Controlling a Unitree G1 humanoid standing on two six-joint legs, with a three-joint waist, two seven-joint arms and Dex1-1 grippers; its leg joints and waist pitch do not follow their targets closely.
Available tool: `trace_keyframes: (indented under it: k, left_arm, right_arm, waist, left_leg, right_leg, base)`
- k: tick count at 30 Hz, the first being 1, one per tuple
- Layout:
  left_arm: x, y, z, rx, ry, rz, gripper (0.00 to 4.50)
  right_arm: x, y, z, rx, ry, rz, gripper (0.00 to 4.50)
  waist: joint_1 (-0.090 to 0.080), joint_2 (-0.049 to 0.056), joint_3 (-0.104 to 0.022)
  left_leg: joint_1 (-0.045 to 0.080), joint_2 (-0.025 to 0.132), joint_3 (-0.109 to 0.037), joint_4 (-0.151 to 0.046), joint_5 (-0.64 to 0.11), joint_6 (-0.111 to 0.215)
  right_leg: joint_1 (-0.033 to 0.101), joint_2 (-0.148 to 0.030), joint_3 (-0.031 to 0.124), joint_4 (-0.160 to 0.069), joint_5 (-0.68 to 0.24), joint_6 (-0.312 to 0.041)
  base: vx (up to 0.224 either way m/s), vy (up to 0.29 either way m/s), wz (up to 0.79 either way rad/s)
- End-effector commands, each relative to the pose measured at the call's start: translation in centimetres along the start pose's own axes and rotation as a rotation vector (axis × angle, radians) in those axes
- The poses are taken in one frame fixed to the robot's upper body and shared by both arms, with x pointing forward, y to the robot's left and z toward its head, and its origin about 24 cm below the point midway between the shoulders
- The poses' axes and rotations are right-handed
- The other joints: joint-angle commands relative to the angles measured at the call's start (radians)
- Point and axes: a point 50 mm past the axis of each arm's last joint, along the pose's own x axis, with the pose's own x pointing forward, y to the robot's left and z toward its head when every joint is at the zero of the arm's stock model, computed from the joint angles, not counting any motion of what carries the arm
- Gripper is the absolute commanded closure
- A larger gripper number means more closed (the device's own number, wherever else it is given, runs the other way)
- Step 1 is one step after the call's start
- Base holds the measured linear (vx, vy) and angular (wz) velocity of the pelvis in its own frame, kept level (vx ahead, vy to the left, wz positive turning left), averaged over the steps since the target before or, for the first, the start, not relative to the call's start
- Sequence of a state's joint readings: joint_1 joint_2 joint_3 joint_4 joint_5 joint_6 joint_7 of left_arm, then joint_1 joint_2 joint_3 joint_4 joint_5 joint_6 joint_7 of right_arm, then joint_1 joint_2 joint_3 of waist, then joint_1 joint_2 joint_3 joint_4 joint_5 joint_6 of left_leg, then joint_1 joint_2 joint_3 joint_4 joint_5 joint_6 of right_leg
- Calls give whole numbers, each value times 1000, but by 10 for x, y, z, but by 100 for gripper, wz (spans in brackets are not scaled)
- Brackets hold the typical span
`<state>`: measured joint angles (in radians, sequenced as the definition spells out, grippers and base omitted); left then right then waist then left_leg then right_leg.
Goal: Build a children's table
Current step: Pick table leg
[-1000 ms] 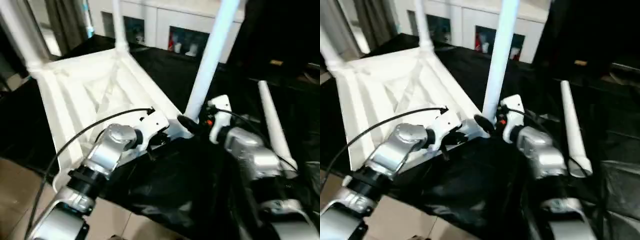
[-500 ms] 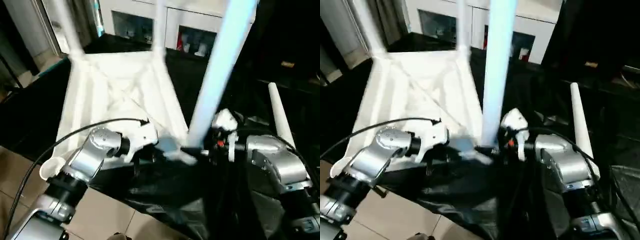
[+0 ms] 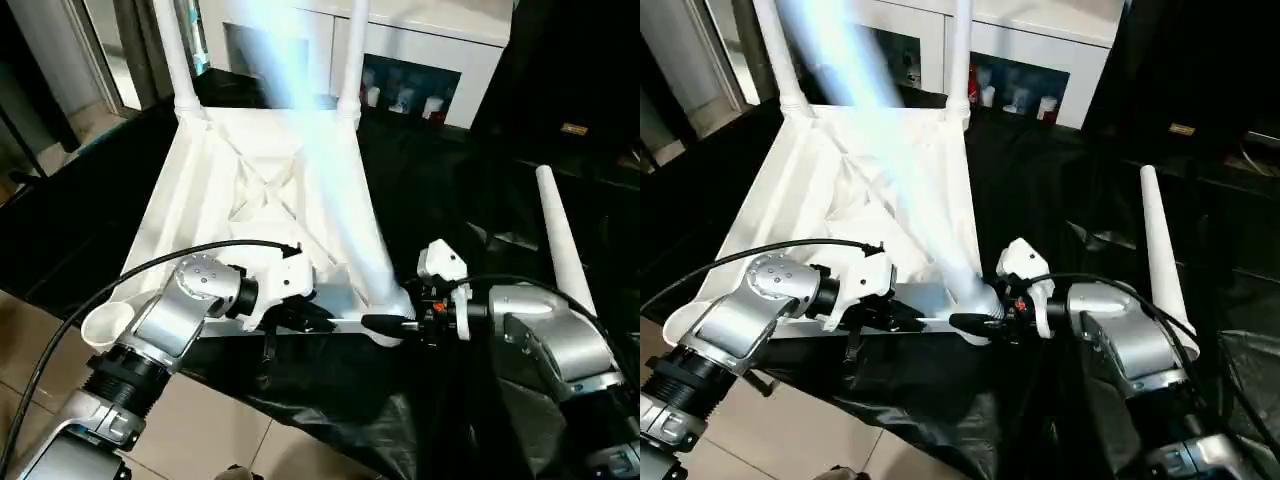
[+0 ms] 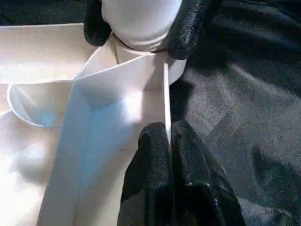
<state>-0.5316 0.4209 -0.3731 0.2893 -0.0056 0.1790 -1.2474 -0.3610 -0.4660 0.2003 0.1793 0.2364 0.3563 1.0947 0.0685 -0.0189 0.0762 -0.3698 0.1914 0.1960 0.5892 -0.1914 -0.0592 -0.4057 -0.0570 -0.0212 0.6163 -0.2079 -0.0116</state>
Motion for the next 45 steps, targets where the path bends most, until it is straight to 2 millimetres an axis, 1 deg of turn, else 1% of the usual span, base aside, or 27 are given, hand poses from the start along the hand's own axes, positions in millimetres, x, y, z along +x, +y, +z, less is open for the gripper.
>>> trace_keyframes:
  k: [1,3,4,6,7,8,9,10,14,15,19,21,22,23,24,26,28,29,30,31,33,36,37,38,42,43,45]
  left_arm:
    - [0,3,18,79,-75,14,450]
    - [0,3,17,74,-77,26,450]
    - [0,3,16,69,-79,36,450]
    - [0,2,15,64,-81,42,450]
    - [0,1,14,62,-81,45,450]
    - [0,1,14,62,-81,46,450]
    - [1,0,12,62,-80,49,450]
    - [1,0,11,65,-78,51,450]
    - [2,-2,8,89,-69,50,450]
    - [3,-5,7,118,-70,28,450]
    - [5,-7,6,160,-71,-22,450]
    - [6,-6,7,186,-66,-41,450]
    - [7,-5,7,202,-63,-41,450]
    - [7,-4,7,217,-62,-40,450]
    - [7,-4,7,217,-62,-40,450]
    - [11,1,9,294,-57,-46,450]
    - [12,4,9,330,-52,-36,450]
    - [12,5,7,347,-41,-31,450]
    - [12,6,6,357,-34,-29,450]
    - [11,9,3,373,-16,-3,450]
    - [9,13,1,380,-16,48,450]
    - [5,14,1,365,-27,66,393]
    - [1,13,1,342,-49,66,393]
    - [-1,12,2,344,-64,77,378]
    - [-10,11,7,329,-139,128,345]
    - [-12,12,8,312,-157,143,345]
    - [-15,14,12,261,-217,180,312]
  right_arm:
    - [2,4,-2,17,-38,2,169]
    - [3,6,-5,39,-64,-15,171]
    - [6,7,-8,57,-87,-32,173]
    - [9,8,-9,72,-103,-44,176]
    - [11,9,-10,86,-123,-55,176]
    - [12,9,-11,90,-129,-58,176]
    - [14,10,-11,101,-150,-65,177]
    - [15,10,-11,107,-162,-69,177]
    - [19,11,-8,137,-225,-93,177]
    - [18,8,-1,170,-301,-125,177]
    - [11,0,11,224,-431,-192,178]
    - [6,-3,15,242,-487,-226,178]
    - [3,-4,16,252,-508,-239,178]
    - [2,-4,17,259,-524,-250,178]
    - [2,-4,17,259,-524,-250,178]
    - [-6,-7,18,265,-556,-300,178]
    - [-8,-6,17,265,-558,-314,178]
    - [-9,-5,17,265,-559,-321,178]
    - [-10,-5,17,267,-560,-325,178]
    - [-10,-4,18,271,-566,-329,178]
    - [-10,-2,18,280,-576,-330,178]
    - [-8,-1,19,284,-581,-329,178]
    - [-5,1,19,291,-587,-322,178]
    - [-4,2,20,292,-588,-320,178]
    - [2,3,24,297,-606,-313,178]
    - [3,3,24,300,-609,-314,178]
    - [6,3,25,305,-616,-314,178]
  waist:
    - [2,11,-81]
    - [3,9,-81]
    - [6,19,-84]
    - [6,14,-84]
    - [9,25,-85]
    - [7,18,-83]
    - [11,30,-83]
    - [8,25,-82]
    - [5,27,-83]
    - [6,37,-84]
    - [5,48,-87]
    - [13,51,-89]
    - [22,53,-90]
    - [24,63,-89]
    - [26,61,-90]
    - [28,68,-89]
    - [27,66,-90]
    - [27,70,-90]
    - [28,68,-91]
    - [27,67,-92]
    - [25,69,-93]
    - [21,68,-93]
    - [18,53,-93]
    - [20,62,-94]
    - [19,62,-91]
    - [20,59,-90]
    - [19,60,-87]
  left_leg:
    - [16,41,-16,-52,-49,84]
    - [16,42,-15,-52,-58,81]
    - [17,41,-17,-52,-63,75]
    - [16,40,-17,-52,-79,66]
    - [16,39,-19,-52,-84,60]
    - [16,39,-18,-53,-100,52]
    - [15,38,-21,-53,-114,43]
    - [15,38,-21,-54,-128,36]
    - [15,37,-21,-54,-132,27]
    - [16,36,-22,-53,-130,28]
    - [16,36,-23,-51,-124,27]
    - [15,34,-20,-47,-110,38]
    - [17,35,-19,-46,-107,39]
    - [16,35,-20,-46,-108,36]
    - [17,35,-19,-46,-111,33]
    - [18,31,-18,-46,-133,19]
    - [14,32,-21,-49,-133,7]
    - [16,30,-20,-47,-139,5]
    - [17,30,-20,-46,-140,3]
    - [11,30,-22,-47,-131,6]
    - [12,31,-23,-47,-128,4]
    - [10,32,-24,-48,-123,5]
    - [9,32,-22,-49,-118,10]
    - [8,32,-23,-48,-108,12]
    - [9,32,-20,-48,-124,16]
    - [8,33,-22,-49,-126,15]
    - [11,33,-20,-50,-137,12]
  right_leg:
    - [62,-70,36,-41,141,-299]
    - [61,-71,37,-43,135,-300]
    - [61,-71,35,-42,134,-302]
    - [62,-70,36,-43,121,-301]
    - [63,-71,35,-42,113,-301]
    - [62,-70,35,-46,95,-297]
    - [62,-73,35,-46,72,-292]
    - [62,-72,36,-50,53,-287]
    - [62,-71,36,-49,36,-279]
    - [60,-71,37,-49,39,-279]
    - [60,-69,35,-44,72,-285]
    - [59,-67,36,-44,89,-282]
    - [57,-68,36,-44,78,-276]
    - [56,-68,36,-43,70,-272]
    - [56,-67,35,-45,64,-268]
    - [54,-66,35,-52,22,-252]
    - [59,-68,34,-50,22,-250]
    - [57,-66,34,-54,7,-239]
    - [58,-67,35,-52,7,-237]
    - [62,-69,34,-52,7,-232]
    - [60,-69,33,-50,8,-232]
    - [61,-70,33,-48,14,-235]
    - [61,-69,33,-49,20,-238]
    - [61,-72,33,-45,23,-245]
    - [56,-71,34,-49,-9,-252]
    - [57,-72,33,-48,-22,-250]
    - [53,-71,33,-52,-56,-243]
  base:
    - [0,0,0]
    - [0,0,0]
    - [0,0,0]
    - [0,0,0]
    - [0,0,0]
    - [0,0,0]
    - [0,0,0]
    - [0,0,0]
    - [0,0,0]
    - [0,0,0]
    - [0,0,0]
    - [0,0,0]
    - [0,0,0]
    - [0,0,0]
    - [0,0,0]
    - [0,0,0]
    - [0,0,0]
    - [0,0,0]
    - [0,0,0]
    - [0,0,0]
    - [0,0,0]
    - [0,0,0]
    - [0,0,0]
    - [0,0,0]
    - [0,0,0]
    - [0,0,0]
    - [0,0,0]
